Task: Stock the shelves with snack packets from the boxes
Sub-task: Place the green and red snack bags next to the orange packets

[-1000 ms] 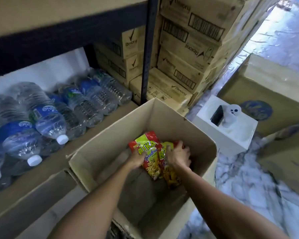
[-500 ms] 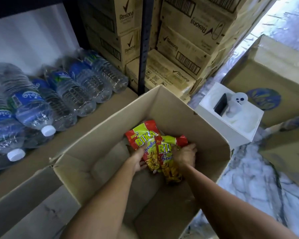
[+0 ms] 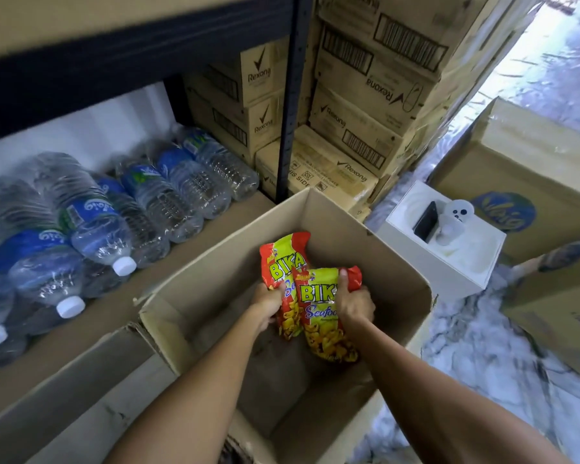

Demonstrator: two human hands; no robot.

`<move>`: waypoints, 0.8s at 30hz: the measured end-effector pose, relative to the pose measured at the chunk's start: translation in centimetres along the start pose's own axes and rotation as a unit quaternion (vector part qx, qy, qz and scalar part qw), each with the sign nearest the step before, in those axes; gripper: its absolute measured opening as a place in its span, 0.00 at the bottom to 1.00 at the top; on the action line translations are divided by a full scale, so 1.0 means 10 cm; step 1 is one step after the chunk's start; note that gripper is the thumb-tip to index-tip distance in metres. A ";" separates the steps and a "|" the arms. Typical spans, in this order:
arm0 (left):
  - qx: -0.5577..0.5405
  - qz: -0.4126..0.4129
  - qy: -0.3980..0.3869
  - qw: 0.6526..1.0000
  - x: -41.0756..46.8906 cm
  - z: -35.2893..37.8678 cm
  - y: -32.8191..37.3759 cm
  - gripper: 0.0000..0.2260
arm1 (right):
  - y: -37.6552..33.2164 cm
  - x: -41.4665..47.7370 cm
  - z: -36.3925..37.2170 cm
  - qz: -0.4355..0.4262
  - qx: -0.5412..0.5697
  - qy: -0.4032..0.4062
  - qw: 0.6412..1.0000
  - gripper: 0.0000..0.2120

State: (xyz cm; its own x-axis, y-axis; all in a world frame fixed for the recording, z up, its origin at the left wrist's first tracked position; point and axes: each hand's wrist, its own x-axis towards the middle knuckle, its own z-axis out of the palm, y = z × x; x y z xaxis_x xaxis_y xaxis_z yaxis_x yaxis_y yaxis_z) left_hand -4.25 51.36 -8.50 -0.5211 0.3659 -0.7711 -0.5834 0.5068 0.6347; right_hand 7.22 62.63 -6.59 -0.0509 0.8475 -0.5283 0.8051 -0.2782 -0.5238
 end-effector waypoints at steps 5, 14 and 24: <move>0.082 0.086 0.015 0.993 -0.36 -0.26 0.20 0.06 | -0.25 -0.31 -0.21 -0.024 0.029 0.009 0.999 0.38; 0.126 0.204 -0.023 0.971 -1.25 -0.61 0.73 0.06 | -0.69 -0.94 -0.74 -0.105 0.112 0.006 0.988 0.35; 0.084 0.332 0.046 0.939 -2.55 -1.00 1.33 0.10 | -1.35 -1.74 -1.74 -0.222 0.188 0.028 0.956 0.35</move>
State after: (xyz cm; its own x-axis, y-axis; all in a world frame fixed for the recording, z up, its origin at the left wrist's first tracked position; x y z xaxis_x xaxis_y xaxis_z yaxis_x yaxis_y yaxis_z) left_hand -4.93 40.93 20.13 -0.7907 0.5797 -0.1968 -0.0094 0.3099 0.9507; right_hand 7.47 59.52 21.29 -0.2989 0.9396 -0.1667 0.4408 -0.0190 -0.8974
